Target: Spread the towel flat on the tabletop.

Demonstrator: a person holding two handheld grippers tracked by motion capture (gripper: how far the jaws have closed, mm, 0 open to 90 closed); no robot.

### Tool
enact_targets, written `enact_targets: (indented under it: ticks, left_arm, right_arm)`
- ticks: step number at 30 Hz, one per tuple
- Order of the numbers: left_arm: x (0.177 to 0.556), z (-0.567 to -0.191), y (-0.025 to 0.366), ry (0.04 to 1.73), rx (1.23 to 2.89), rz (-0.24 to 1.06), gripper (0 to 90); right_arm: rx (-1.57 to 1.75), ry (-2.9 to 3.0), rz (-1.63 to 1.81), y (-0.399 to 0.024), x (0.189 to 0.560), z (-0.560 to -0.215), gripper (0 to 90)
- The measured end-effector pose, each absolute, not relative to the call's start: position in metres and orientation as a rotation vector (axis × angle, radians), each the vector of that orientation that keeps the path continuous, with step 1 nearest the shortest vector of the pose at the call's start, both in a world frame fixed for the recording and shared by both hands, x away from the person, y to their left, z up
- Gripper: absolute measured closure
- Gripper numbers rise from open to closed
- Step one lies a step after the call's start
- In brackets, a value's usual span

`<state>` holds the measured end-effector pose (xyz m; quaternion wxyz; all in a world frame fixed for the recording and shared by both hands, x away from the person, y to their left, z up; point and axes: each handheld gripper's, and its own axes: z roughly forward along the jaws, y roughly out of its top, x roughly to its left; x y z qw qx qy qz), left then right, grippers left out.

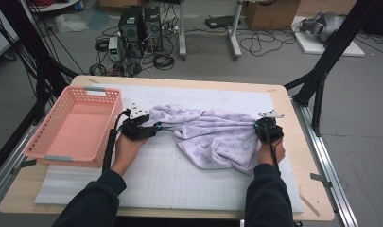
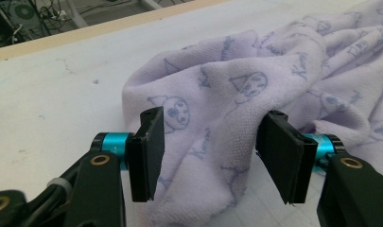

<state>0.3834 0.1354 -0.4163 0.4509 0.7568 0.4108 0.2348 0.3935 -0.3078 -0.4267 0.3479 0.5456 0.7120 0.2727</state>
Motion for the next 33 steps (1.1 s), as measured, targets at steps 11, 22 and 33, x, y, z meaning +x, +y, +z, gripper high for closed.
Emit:
enact_targets:
  ticks: [11,22,33]
  left_arm:
    - [0.355,-0.417,0.096,0.809,1.930,0.327,52.6]
    - [0.345,-0.450,0.042,0.695,2.138,0.340,51.7]
    - [0.341,-0.448,0.050,0.700,2.144,0.319,89.8]
  right_arm:
    - [1.264,1.953,0.968,-0.294,0.365,-0.416,51.3]
    - [1.185,2.039,1.100,-0.288,0.328,-0.423,47.5]
    - [1.174,2.076,1.135,-0.286,0.327,-0.425,47.3]
